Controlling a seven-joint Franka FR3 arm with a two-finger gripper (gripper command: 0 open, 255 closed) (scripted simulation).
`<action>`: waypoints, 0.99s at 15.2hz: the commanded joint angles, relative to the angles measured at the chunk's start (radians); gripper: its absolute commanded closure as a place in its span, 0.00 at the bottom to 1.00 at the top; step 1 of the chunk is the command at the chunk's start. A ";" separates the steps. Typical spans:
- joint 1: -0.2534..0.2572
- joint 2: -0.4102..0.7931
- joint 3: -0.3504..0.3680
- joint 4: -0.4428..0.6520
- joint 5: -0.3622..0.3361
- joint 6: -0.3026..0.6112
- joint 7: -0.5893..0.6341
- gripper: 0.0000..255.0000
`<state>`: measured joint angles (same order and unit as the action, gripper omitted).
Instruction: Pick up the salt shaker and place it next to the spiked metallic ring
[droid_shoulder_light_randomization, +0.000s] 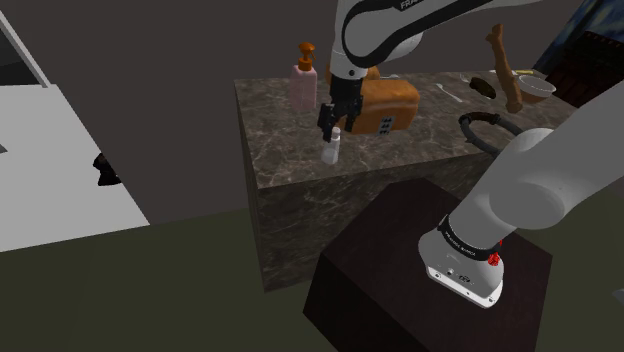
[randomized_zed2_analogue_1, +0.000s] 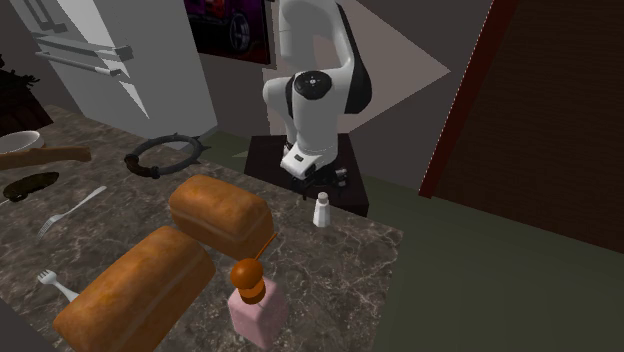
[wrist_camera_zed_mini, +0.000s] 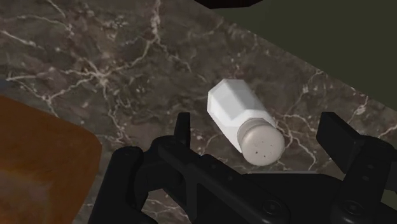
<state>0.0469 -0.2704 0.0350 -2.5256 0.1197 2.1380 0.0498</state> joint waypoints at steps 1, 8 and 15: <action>0.002 0.003 0.002 -0.005 0.002 0.009 0.002 0.00; 0.002 0.003 0.002 -0.005 0.002 0.009 0.002 1.00; 0.002 0.004 0.002 -0.004 0.002 0.009 0.002 1.00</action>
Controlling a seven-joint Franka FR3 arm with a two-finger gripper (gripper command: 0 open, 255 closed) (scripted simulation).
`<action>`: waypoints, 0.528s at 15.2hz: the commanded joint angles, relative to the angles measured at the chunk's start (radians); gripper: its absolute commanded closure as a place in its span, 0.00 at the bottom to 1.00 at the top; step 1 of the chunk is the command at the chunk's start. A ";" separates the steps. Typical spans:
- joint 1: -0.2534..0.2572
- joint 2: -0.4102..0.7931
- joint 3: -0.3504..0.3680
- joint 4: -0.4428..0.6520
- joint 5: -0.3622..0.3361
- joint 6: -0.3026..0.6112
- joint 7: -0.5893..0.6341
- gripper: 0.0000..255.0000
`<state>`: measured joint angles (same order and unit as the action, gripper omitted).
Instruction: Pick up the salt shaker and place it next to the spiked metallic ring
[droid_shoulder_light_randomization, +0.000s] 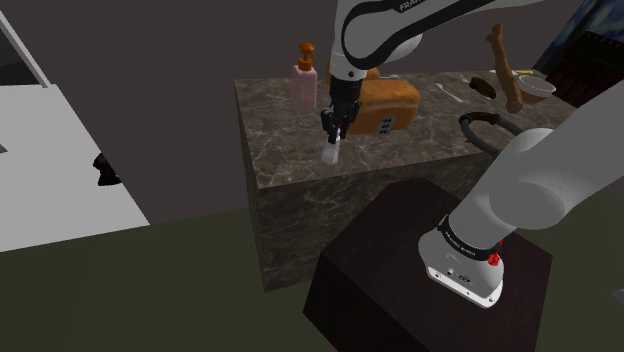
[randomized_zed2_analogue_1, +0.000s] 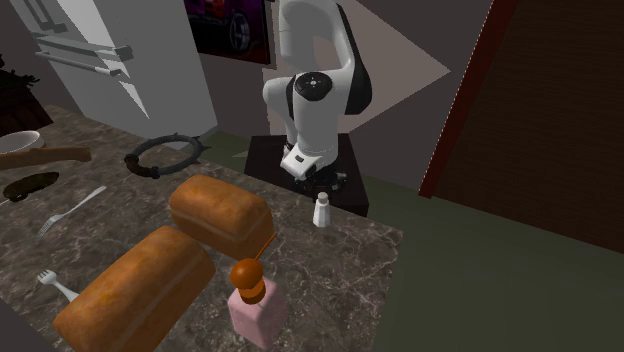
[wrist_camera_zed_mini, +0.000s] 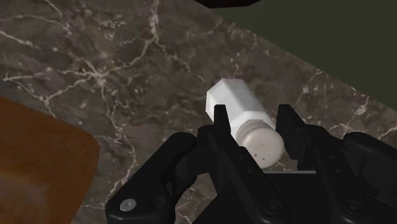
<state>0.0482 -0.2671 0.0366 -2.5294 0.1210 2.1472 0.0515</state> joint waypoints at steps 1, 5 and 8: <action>0.000 0.001 0.000 0.000 0.000 0.000 0.000 1.00; 0.000 -0.024 0.000 0.020 -0.003 -0.045 0.004 1.00; -0.001 -0.046 -0.001 0.043 -0.005 -0.090 0.008 1.00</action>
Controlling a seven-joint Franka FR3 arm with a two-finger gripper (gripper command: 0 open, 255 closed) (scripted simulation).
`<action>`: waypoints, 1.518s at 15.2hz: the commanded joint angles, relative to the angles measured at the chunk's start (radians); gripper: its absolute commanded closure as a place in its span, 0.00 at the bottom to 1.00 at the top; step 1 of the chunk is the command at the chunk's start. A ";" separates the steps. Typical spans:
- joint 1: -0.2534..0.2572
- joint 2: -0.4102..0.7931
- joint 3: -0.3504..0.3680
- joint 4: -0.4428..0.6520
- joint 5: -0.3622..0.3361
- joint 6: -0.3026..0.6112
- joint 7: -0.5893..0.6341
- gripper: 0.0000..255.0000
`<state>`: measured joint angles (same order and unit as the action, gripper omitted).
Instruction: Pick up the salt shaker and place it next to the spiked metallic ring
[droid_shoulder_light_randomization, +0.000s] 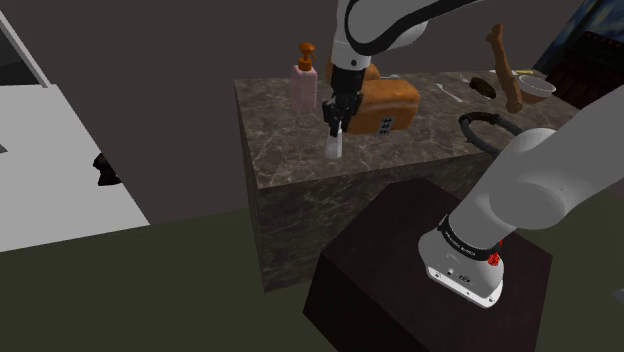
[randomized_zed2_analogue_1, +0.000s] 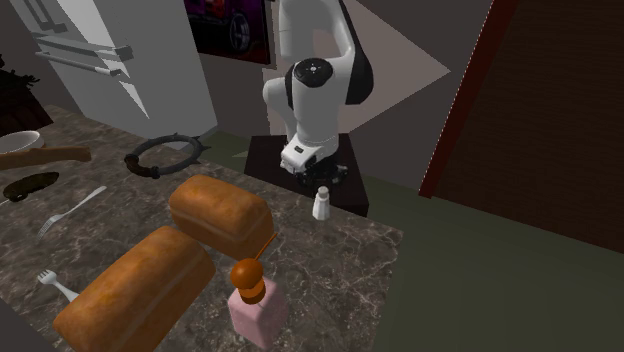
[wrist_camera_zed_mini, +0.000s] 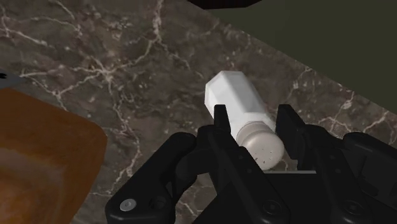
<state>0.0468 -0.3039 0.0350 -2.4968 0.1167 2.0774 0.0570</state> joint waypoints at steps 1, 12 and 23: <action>0.000 -0.016 0.000 0.019 -0.002 -0.035 0.004 1.00; -0.002 -0.072 -0.003 0.122 -0.009 -0.194 0.018 1.00; -0.003 -0.098 -0.006 0.248 -0.014 -0.345 0.030 1.00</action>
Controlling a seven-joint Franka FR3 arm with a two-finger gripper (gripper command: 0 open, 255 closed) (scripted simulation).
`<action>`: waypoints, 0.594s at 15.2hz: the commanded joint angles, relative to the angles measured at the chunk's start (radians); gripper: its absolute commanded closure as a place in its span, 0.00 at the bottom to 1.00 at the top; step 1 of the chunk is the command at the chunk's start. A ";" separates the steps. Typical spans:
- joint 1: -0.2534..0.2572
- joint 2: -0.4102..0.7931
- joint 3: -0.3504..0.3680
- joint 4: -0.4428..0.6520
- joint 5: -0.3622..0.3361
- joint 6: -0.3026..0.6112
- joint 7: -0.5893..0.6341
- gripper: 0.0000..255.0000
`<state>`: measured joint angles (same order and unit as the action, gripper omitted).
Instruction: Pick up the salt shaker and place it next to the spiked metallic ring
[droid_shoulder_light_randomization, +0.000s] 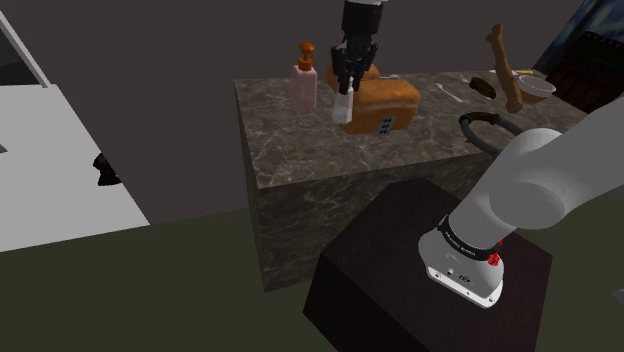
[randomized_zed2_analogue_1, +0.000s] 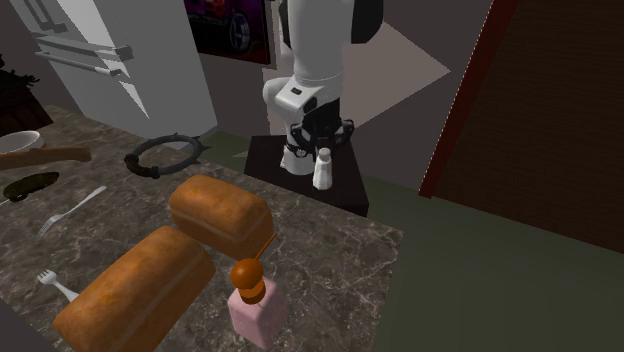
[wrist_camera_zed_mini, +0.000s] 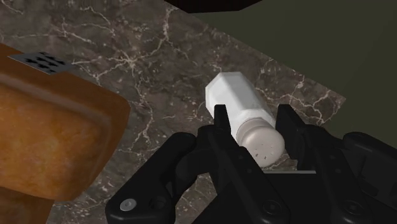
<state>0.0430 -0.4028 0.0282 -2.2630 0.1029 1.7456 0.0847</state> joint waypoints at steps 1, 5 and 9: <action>0.000 0.000 0.000 0.027 0.000 -0.027 0.003 1.00; 0.000 -0.002 -0.001 0.079 -0.002 -0.081 0.007 1.00; -0.029 -0.039 -0.051 0.051 -0.031 -0.096 -0.061 1.00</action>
<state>0.0245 -0.4309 -0.0045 -2.2083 0.0828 1.6589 0.0487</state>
